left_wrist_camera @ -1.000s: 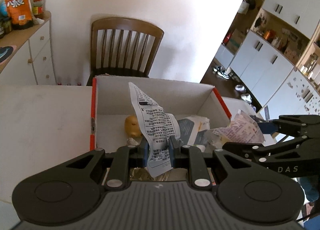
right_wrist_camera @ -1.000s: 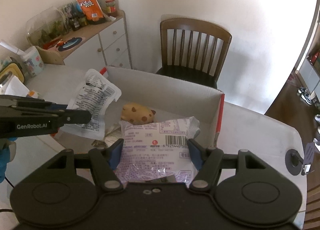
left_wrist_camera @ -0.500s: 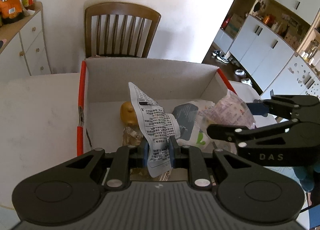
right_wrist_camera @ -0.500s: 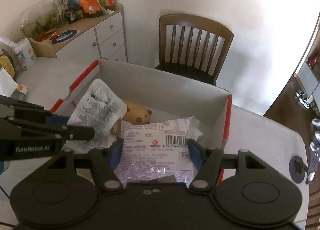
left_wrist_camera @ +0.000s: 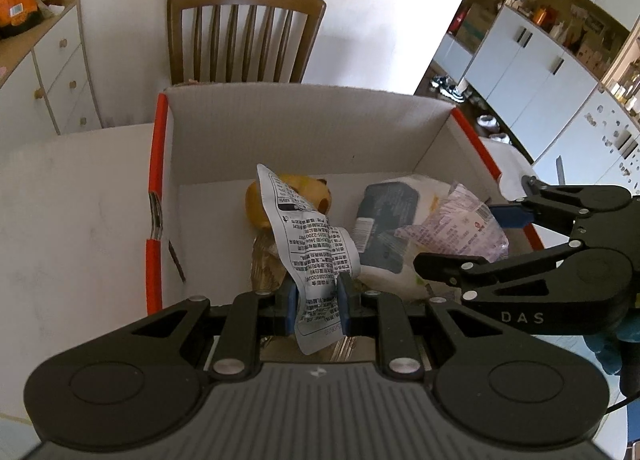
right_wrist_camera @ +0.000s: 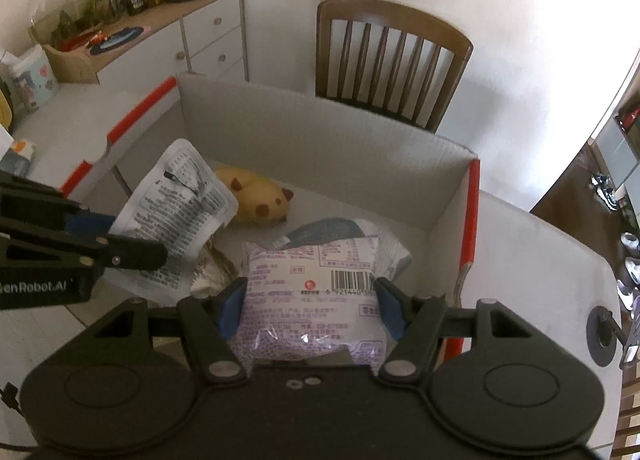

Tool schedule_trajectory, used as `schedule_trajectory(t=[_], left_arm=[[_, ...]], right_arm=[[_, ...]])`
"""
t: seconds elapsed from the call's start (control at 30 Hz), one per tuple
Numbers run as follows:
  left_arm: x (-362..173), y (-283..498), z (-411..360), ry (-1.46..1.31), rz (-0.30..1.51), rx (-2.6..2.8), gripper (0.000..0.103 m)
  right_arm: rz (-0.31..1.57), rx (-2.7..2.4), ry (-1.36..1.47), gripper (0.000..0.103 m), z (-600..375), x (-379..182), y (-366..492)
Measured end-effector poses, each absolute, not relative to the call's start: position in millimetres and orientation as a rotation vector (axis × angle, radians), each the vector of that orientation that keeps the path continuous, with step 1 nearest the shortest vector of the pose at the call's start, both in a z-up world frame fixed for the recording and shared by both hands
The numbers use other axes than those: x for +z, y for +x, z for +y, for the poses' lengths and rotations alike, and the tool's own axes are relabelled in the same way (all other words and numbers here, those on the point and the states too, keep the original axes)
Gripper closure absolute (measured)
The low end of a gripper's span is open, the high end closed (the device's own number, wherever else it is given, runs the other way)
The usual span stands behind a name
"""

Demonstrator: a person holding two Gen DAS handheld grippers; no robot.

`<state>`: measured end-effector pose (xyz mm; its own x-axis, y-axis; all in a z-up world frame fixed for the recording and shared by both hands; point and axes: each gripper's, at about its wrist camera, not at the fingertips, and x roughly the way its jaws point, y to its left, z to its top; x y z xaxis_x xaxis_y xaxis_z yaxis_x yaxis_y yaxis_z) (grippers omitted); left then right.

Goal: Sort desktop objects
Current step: 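Lower both packets into the box and open both tools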

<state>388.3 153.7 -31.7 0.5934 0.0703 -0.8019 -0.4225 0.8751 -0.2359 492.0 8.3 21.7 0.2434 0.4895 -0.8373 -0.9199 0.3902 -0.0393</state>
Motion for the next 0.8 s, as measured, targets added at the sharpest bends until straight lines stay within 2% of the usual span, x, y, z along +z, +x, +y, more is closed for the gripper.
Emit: schedule_trajectory(t=[0.53, 0.8], left_arm=[[-41, 395, 151, -0.412, 0.969, 0.309, 0.083], [-33, 390, 150, -0.407, 0.944, 0.333, 0.081]], right_arm=[[0.895, 1.049, -0.631, 0.034, 6, 7, 490], [0.879, 1.043, -0.616, 0.026, 3, 14, 490]])
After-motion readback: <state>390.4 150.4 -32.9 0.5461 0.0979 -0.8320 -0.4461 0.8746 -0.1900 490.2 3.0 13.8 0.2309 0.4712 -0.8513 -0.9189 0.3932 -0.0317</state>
